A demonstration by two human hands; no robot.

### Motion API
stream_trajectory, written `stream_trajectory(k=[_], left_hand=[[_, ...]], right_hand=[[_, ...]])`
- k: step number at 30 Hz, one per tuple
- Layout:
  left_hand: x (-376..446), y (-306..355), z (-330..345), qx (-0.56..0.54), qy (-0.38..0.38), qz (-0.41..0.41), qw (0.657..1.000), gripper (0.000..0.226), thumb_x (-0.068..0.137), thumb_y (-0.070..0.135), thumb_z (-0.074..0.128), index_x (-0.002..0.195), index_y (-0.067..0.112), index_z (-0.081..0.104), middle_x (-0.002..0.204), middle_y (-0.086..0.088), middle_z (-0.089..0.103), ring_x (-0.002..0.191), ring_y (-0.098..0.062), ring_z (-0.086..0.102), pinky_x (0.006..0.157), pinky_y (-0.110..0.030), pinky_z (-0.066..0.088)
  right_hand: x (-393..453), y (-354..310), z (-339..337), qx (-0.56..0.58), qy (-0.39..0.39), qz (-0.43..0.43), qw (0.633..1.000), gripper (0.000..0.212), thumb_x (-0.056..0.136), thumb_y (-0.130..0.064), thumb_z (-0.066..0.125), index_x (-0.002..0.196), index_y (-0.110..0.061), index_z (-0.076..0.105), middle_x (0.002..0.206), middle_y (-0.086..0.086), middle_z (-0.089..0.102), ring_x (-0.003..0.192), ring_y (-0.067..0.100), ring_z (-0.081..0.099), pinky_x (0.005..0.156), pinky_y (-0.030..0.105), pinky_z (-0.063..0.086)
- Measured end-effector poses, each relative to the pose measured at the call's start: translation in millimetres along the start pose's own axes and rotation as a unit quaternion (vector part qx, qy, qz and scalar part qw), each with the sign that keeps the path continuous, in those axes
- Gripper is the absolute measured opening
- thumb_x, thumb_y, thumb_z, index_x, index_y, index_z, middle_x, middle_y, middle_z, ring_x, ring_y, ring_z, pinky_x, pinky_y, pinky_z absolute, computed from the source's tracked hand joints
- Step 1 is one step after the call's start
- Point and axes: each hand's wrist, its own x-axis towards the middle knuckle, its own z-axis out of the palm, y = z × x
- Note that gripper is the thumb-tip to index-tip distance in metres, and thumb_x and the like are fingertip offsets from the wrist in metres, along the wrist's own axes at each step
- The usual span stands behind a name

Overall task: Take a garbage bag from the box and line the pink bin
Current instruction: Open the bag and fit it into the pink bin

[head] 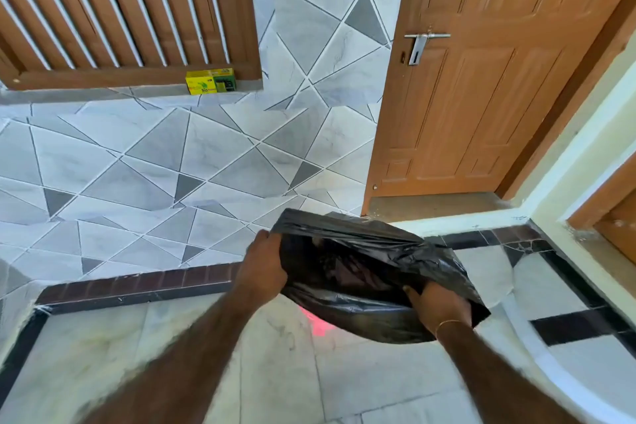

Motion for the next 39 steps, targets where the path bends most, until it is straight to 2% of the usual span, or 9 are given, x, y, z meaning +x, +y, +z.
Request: stream_trajectory(k=[5, 10, 16, 20, 24, 30, 33, 36, 39], left_hand=[[40.7, 26.0, -15.7, 0.009, 0.043, 0.030, 0.999, 0.042, 0.071, 0.012, 0.046, 0.109, 0.029, 0.051, 0.105, -0.008, 0.056, 0.099, -0.034, 0.061, 0.084, -0.047, 0.054], [39.7, 31.3, -12.3, 0.010, 0.045, 0.020, 0.999, 0.049, 0.075, 0.001, 0.052, 0.119, 0.022, 0.051, 0.112, -0.011, 0.050, 0.106, -0.038, 0.056, 0.090, -0.054, 0.051], [52.5, -0.9, -2.6, 0.025, 0.025, -0.022, 0.999, 0.045, 0.074, -0.008, 0.049, 0.116, 0.008, 0.053, 0.113, -0.017, 0.047, 0.104, -0.041, 0.055, 0.089, -0.046, 0.045], [77.2, -20.8, -1.2, 0.006, 0.004, -0.030, 1.000, 0.055, 0.075, -0.007, 0.047, 0.127, 0.010, 0.049, 0.116, -0.018, 0.048, 0.108, -0.042, 0.054, 0.095, -0.047, 0.046], [119.5, -35.8, -12.7, -0.009, -0.016, -0.026, 1.000, 0.055, 0.074, -0.004, 0.053, 0.127, 0.011, 0.047, 0.122, -0.017, 0.046, 0.112, -0.041, 0.053, 0.097, -0.052, 0.046], [167.7, -71.6, -28.9, 0.014, -0.015, -0.033, 0.999, 0.052, 0.073, -0.002, 0.055, 0.123, 0.012, 0.050, 0.118, -0.015, 0.050, 0.109, -0.040, 0.056, 0.089, -0.050, 0.051], [188.5, -88.5, -33.3, -0.038, 0.015, -0.049, 0.998, 0.043, 0.073, 0.002, 0.050, 0.116, 0.007, 0.057, 0.113, -0.019, 0.062, 0.106, -0.041, 0.060, 0.088, -0.043, 0.050], [200.2, -92.9, -38.1, -0.139, 0.055, -0.136, 0.979, 0.044, 0.085, -0.002, 0.048, 0.128, 0.007, 0.052, 0.123, -0.021, 0.062, 0.113, -0.041, 0.057, 0.094, -0.040, 0.044], [206.6, -97.2, -41.7, -0.206, 0.080, -0.191, 0.956, 0.049, 0.082, -0.003, 0.052, 0.130, 0.007, 0.053, 0.126, -0.019, 0.061, 0.114, -0.040, 0.056, 0.099, -0.040, 0.042]], right_hand=[[35.4, 8.4, -48.8, 0.077, 0.071, 0.001, 0.995, 0.061, 0.089, -0.059, 0.044, 0.128, -0.012, 0.051, 0.127, 0.018, 0.062, 0.119, 0.036, 0.057, 0.103, 0.043, 0.043], [43.6, 7.4, -54.5, 0.099, 0.078, 0.003, 0.992, 0.058, 0.086, -0.057, 0.051, 0.124, -0.013, 0.048, 0.122, 0.018, 0.065, 0.116, 0.036, 0.060, 0.100, 0.045, 0.047], [53.6, -14.7, -36.7, 0.063, 0.060, -0.007, 0.996, 0.061, 0.088, -0.058, 0.045, 0.133, -0.017, 0.048, 0.135, 0.013, 0.058, 0.126, 0.031, 0.053, 0.106, 0.040, 0.041], [66.3, -37.3, -39.0, 0.004, 0.081, -0.012, 0.997, 0.057, 0.092, -0.055, 0.043, 0.131, -0.017, 0.054, 0.139, 0.013, 0.055, 0.130, 0.031, 0.048, 0.109, 0.039, 0.037], [87.6, -68.6, -61.4, 0.019, 0.115, 0.000, 0.993, 0.052, 0.092, -0.051, 0.047, 0.128, -0.015, 0.055, 0.137, 0.014, 0.056, 0.130, 0.032, 0.048, 0.109, 0.039, 0.035], [105.0, -117.6, -66.9, 0.049, 0.081, 0.014, 0.995, 0.053, 0.092, -0.051, 0.044, 0.137, -0.023, 0.043, 0.137, 0.008, 0.057, 0.126, 0.029, 0.054, 0.104, 0.038, 0.042], [107.3, -141.5, -57.2, 0.023, 0.034, 0.010, 0.999, 0.050, 0.096, -0.050, 0.037, 0.134, -0.021, 0.050, 0.134, 0.009, 0.059, 0.123, 0.029, 0.056, 0.101, 0.036, 0.042], [107.5, -155.7, -50.1, 0.054, 0.021, 0.012, 0.998, 0.046, 0.097, -0.048, 0.035, 0.133, -0.023, 0.052, 0.138, 0.006, 0.056, 0.126, 0.027, 0.052, 0.106, 0.034, 0.038], [111.6, -167.2, -44.4, 0.090, 0.011, 0.009, 0.996, 0.049, 0.095, -0.051, 0.036, 0.135, -0.026, 0.050, 0.142, 0.005, 0.052, 0.130, 0.026, 0.048, 0.110, 0.036, 0.035]])
